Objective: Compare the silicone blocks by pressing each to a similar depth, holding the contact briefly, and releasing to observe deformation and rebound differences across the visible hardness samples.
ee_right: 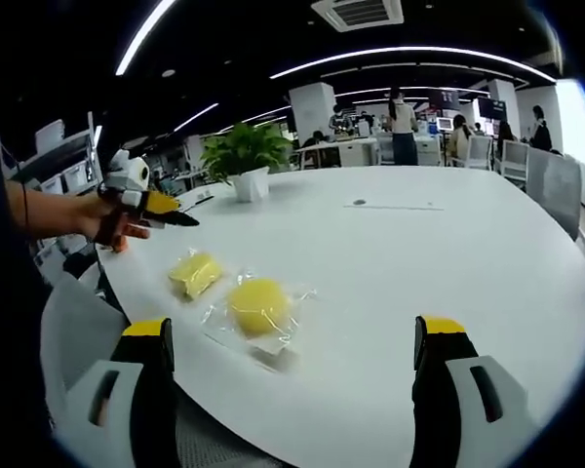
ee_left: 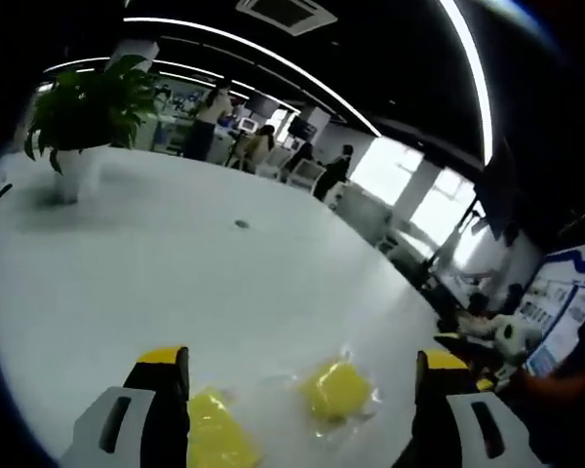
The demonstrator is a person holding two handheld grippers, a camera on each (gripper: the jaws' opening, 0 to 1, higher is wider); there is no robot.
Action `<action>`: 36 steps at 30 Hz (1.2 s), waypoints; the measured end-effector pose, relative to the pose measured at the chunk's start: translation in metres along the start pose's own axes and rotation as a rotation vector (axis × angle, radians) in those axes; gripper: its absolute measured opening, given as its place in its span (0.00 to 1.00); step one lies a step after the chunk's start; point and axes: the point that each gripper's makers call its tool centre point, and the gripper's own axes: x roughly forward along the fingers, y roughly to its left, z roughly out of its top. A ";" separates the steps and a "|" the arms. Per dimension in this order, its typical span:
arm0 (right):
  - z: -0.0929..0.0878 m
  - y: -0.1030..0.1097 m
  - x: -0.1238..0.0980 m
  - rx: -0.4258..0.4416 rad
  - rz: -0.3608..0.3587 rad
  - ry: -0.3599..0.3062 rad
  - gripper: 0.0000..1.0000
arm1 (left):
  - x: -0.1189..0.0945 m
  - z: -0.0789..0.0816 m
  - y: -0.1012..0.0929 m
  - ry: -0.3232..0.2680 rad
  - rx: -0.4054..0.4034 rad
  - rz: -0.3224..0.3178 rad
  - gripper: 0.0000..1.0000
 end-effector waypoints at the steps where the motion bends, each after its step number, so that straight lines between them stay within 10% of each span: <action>1: 0.000 -0.001 0.000 0.002 -0.002 0.000 0.96 | 0.005 -0.002 0.001 0.008 -0.003 -0.002 0.97; 20: -0.004 0.002 0.002 0.019 -0.016 0.019 0.96 | 0.054 -0.040 0.008 0.122 -0.048 0.011 0.92; 36: -0.004 0.011 0.008 0.041 -0.007 0.025 0.96 | 0.081 -0.058 0.007 0.161 -0.239 0.033 0.75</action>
